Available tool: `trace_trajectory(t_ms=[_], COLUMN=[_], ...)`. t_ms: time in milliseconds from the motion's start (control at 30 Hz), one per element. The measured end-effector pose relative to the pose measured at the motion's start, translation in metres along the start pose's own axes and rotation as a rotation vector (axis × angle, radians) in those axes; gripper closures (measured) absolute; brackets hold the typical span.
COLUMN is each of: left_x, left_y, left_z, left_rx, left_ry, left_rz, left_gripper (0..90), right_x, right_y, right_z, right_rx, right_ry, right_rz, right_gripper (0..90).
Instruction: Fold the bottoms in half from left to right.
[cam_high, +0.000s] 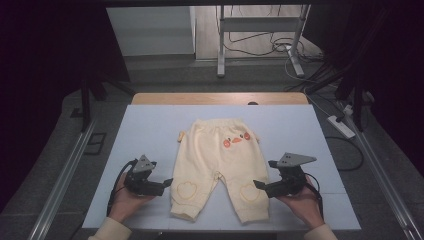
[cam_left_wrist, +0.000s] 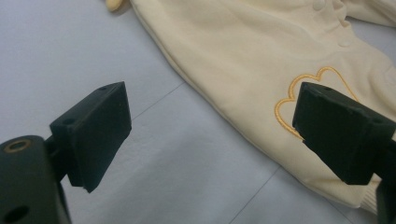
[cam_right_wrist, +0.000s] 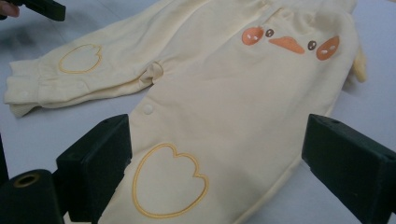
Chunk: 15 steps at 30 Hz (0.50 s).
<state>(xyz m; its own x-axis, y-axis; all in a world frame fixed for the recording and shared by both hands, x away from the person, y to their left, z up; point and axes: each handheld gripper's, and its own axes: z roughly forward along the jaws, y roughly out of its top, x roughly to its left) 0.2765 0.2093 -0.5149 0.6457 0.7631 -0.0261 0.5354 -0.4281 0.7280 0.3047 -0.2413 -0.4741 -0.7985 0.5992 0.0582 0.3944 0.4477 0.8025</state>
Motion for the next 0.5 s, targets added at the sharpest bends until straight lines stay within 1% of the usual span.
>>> trace_trajectory(t_ms=[33, 233, 333, 500], left_x=[-0.001, -0.001, -0.001, -0.001], left_y=[0.0, 0.001, 0.001, 0.002], left_z=[0.0, -0.001, 0.0, -0.001], left_rx=[0.0, -0.002, -0.002, -0.011], left_ry=[-0.001, -0.002, -0.002, -0.005], left_rz=[0.001, -0.002, 0.0, 0.003], left_gripper=[11.6, 11.6, 11.5, 11.7], right_x=[0.002, 0.009, 0.01, 0.017], right_y=[0.0, 0.005, 0.007, 0.009], right_z=[0.002, 0.009, 0.011, 0.021], right_rx=[0.008, 0.015, 0.016, 0.032], right_ry=[0.006, 0.022, 0.027, 0.044], right_rz=[-0.008, -0.025, -0.021, -0.038], right_gripper=[8.6, 8.6, 8.7, 8.6])
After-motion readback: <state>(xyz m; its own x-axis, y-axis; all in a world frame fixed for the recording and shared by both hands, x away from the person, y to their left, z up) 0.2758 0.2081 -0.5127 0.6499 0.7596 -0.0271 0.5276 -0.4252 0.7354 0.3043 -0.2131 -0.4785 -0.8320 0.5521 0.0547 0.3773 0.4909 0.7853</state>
